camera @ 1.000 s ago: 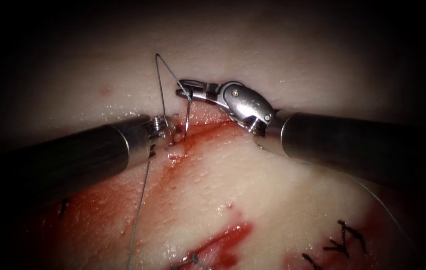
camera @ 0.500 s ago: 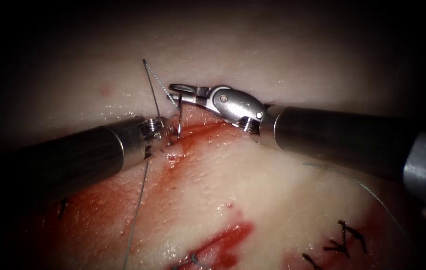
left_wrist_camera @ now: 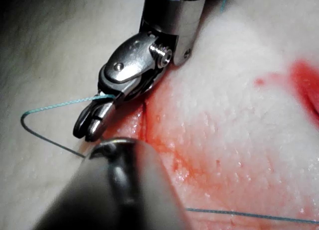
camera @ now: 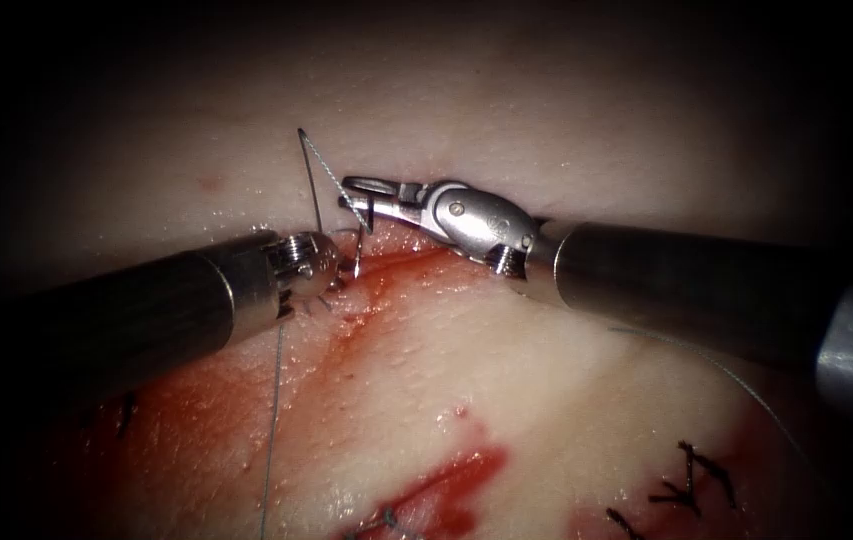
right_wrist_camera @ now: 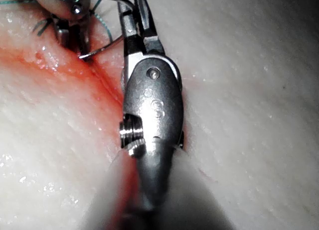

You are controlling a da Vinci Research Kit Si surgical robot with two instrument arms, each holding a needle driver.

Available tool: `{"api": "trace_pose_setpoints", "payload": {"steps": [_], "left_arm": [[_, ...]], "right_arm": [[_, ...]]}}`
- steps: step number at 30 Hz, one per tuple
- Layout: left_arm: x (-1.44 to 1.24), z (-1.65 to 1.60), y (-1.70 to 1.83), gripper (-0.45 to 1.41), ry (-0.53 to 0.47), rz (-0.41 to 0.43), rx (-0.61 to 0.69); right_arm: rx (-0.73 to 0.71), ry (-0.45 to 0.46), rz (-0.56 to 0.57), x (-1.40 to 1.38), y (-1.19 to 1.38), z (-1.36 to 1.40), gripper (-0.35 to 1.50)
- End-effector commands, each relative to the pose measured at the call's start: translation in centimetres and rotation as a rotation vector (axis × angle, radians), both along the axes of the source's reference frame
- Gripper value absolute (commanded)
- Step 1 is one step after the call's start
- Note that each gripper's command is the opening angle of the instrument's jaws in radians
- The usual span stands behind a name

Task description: Wound Closure

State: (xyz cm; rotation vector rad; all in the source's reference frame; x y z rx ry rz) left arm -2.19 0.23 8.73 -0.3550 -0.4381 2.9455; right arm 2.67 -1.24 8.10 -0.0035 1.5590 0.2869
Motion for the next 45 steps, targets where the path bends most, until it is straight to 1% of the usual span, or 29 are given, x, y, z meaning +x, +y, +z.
{"api": "trace_pose_setpoints", "payload": {"steps": [1,4,11,15,16,17,18,20,23,24,25,26,27,29,31,33,36,38,42,45], "left_arm": [[-0.05,0.05,0.07,0.39,-0.001,0.0,-0.002],[-0.07,0.05,0.07,0.39,-0.001,-0.002,-0.003],[-0.1,0.06,0.07,0.39,0.002,-0.006,-0.003],[-0.1,0.05,0.07,0.44,0.0,-0.007,-0.004],[-0.1,0.04,0.1,0.56,-0.011,-0.027,-0.015],[-0.1,0.04,0.1,0.56,-0.011,-0.027,-0.015],[-0.1,0.01,0.14,0.54,-0.036,-0.038,-0.044],[-0.1,-0.05,0.18,0.47,-0.054,-0.05,-0.098],[-0.13,-0.19,0.25,0.51,-0.086,-0.069,-0.171],[-0.17,-0.31,0.28,0.71,-0.106,-0.086,-0.218],[-0.2,-0.37,0.29,0.69,-0.118,-0.099,-0.244],[-0.2,-0.37,0.29,0.69,-0.118,-0.099,-0.244],[-0.27,-0.52,0.28,0.61,-0.152,-0.118,-0.3],[-0.4,-0.73,0.22,0.54,-0.172,-0.123,-0.35],[-0.5,-0.85,0.15,0.51,-0.164,-0.122,-0.361],[-0.63,-0.94,0.0,0.42,-0.174,-0.116,-0.359],[-0.7,-0.95,-0.12,0.32,-0.185,-0.117,-0.357],[-0.71,-0.92,-0.19,0.29,-0.187,-0.119,-0.363],[-0.67,-0.81,-0.32,0.26,-0.177,-0.085,-0.356],[-0.61,-0.71,-0.41,0.2,-0.17,-0.081,-0.346]], "right_arm": [[-0.016,-0.005,-0.008,0.09,0.06,0.03,-0.35],[-0.067,-0.06,-0.041,0.1,0.05,0.03,-0.35],[-0.068,-0.05,-0.034,0.12,0.06,0.03,-0.35],[-0.05,-0.052,-0.033,0.15,0.06,0.03,-0.35],[-0.021,-0.044,-0.031,0.17,0.07,0.03,-0.35],[-0.021,-0.044,-0.031,0.17,0.07,0.03,-0.35],[-0.004,-0.042,-0.03,0.18,0.09,0.04,-0.35],[0.019,-0.039,-0.028,0.17,0.1,0.05,-0.35],[0.056,-0.05,-0.04,0.14,0.13,0.07,-0.35],[0.078,-0.045,-0.042,0.12,0.14,0.09,-0.35],[0.078,-0.046,-0.04,0.12,0.15,0.1,-0.35],[0.078,-0.046,-0.04,0.12,0.15,0.1,-0.35],[0.078,-0.048,-0.037,0.1,0.16,0.11,-0.35],[0.08,-0.053,-0.029,0.08,0.19,0.1,-0.35],[0.081,-0.054,-0.027,0.07,0.19,0.1,-0.35],[0.083,-0.058,-0.026,0.06,0.21,0.09,-0.35],[0.083,-0.053,-0.017,0.06,0.23,0.09,-0.35],[0.084,-0.053,-0.017,0.06,0.24,0.09,-0.35],[0.092,-0.049,-0.015,0.06,0.25,0.07,-0.35],[0.104,-0.047,-0.016,0.05,0.26,0.07,-0.35]]}}
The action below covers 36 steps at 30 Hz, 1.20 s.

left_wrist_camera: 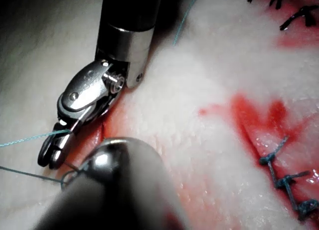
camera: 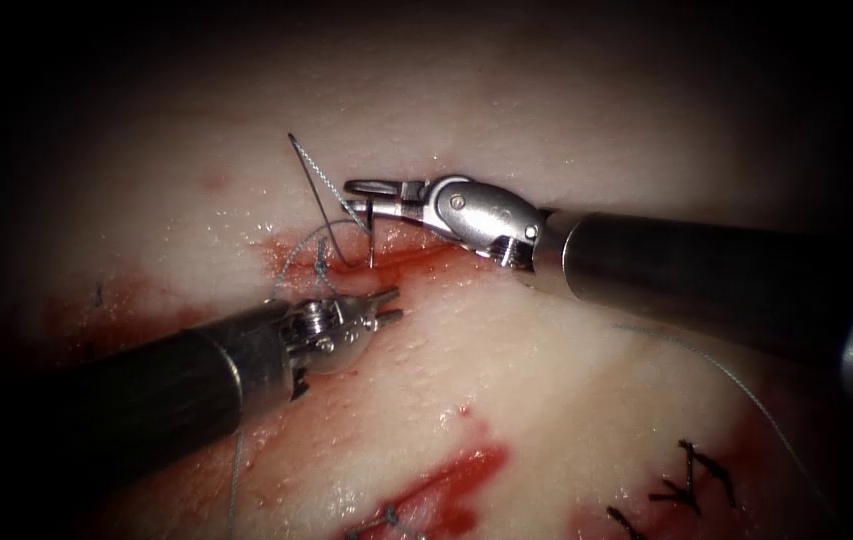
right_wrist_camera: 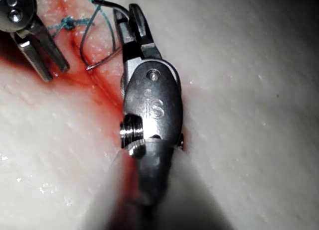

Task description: Wound Closure

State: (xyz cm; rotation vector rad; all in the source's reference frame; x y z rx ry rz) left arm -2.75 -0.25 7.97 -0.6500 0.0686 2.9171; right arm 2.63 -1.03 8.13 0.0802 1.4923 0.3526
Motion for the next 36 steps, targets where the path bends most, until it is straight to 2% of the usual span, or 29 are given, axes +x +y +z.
{"api": "trace_pose_setpoints", "payload": {"steps": [1,9,18,36], "left_arm": [[-0.05,0.06,0.04,0.19,-0.002,0.001,0.0],[-0.03,0.12,-0.11,0.14,-0.015,0.01,0.019],[0.14,0.18,-0.32,0.09,-0.002,0.019,0.034],[0.23,0.42,-0.18,0.07,-0.011,-0.01,0.047]], "right_arm": [[0.007,0.005,-0.001,0.09,0.05,0.04,-0.35],[0.094,0.024,-0.004,0.09,0.06,0.04,-0.35],[0.147,0.042,-0.019,0.09,0.07,0.04,-0.35],[0.271,0.068,-0.048,0.03,0.1,0.05,-0.35]]}}
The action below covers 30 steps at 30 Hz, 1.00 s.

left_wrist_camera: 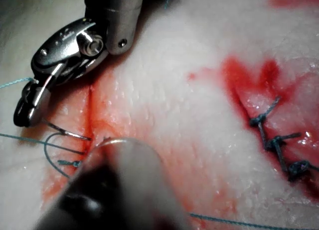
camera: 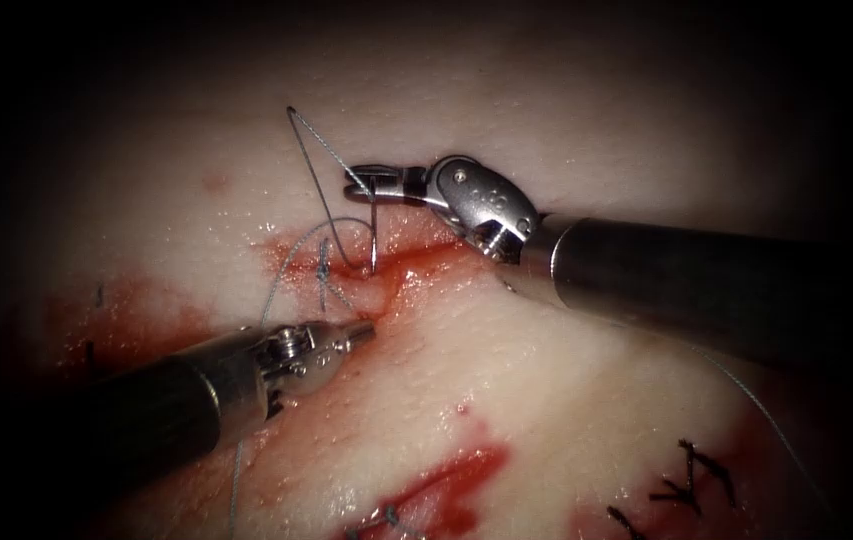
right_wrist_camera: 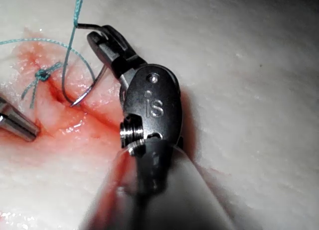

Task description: Wound Closure

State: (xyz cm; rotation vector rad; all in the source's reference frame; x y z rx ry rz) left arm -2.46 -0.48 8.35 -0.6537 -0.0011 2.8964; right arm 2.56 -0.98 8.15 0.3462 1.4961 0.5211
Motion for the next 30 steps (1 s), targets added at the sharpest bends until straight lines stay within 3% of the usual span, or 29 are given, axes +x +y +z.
{"api": "trace_pose_setpoints", "payload": {"steps": [1,11,21,30], "left_arm": [[-0.05,0.05,0.05,0.07,-0.001,0.0,-0.002],[0.04,-0.04,0.01,0.07,-0.001,0.006,0.009],[0.08,-0.02,0.02,0.07,-0.002,0.009,0.008],[0.1,-0.04,0.0,0.07,0.004,0.013,0.014]], "right_arm": [[-0.004,0.005,-0.005,0.09,0.04,0.04,-0.35],[0.065,0.022,-0.042,0.1,-0.03,0.03,-0.35],[0.296,0.055,-0.084,0.19,-0.15,-0.01,-0.35],[0.396,0.053,-0.118,0.22,-0.28,-0.05,-0.35]]}}
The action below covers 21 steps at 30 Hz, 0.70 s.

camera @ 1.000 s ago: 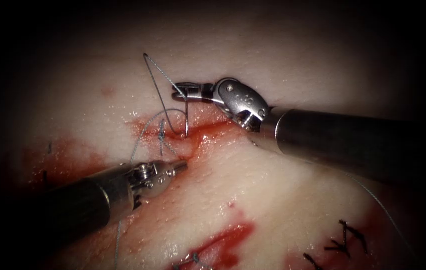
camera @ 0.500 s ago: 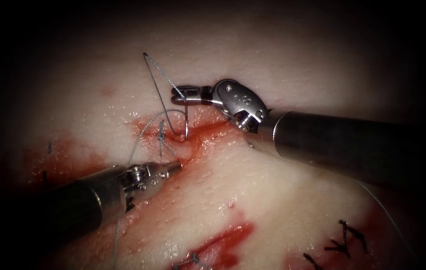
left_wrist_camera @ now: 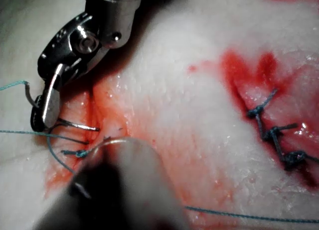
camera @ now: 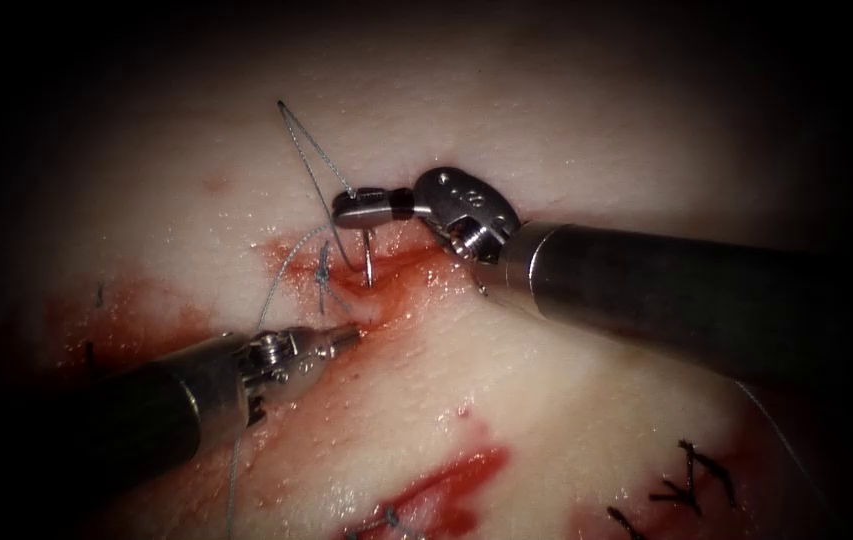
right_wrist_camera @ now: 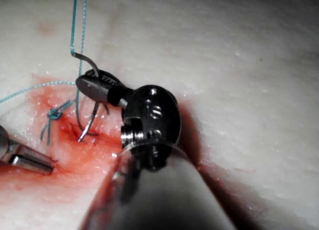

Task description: Wound Closure

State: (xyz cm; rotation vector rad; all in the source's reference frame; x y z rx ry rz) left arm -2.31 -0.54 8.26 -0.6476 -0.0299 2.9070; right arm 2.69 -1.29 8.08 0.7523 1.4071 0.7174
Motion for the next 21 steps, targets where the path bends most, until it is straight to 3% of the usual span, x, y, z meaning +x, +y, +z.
{"api": "trace_pose_setpoints", "payload": {"steps": [1,10,21], "left_arm": [[-0.05,0.04,0.06,0.07,0.0,0.001,-0.003],[0.03,-0.04,0.07,0.09,-0.005,0.007,0.006],[0.11,-0.12,0.11,0.09,-0.015,0.009,0.011]], "right_arm": [[0.021,0.004,-0.003,0.1,0.02,0.02,-0.35],[0.308,0.0,-0.009,0.14,-0.16,-0.04,-0.35],[0.495,0.022,-0.033,0.24,-0.52,-0.15,-0.35]]}}
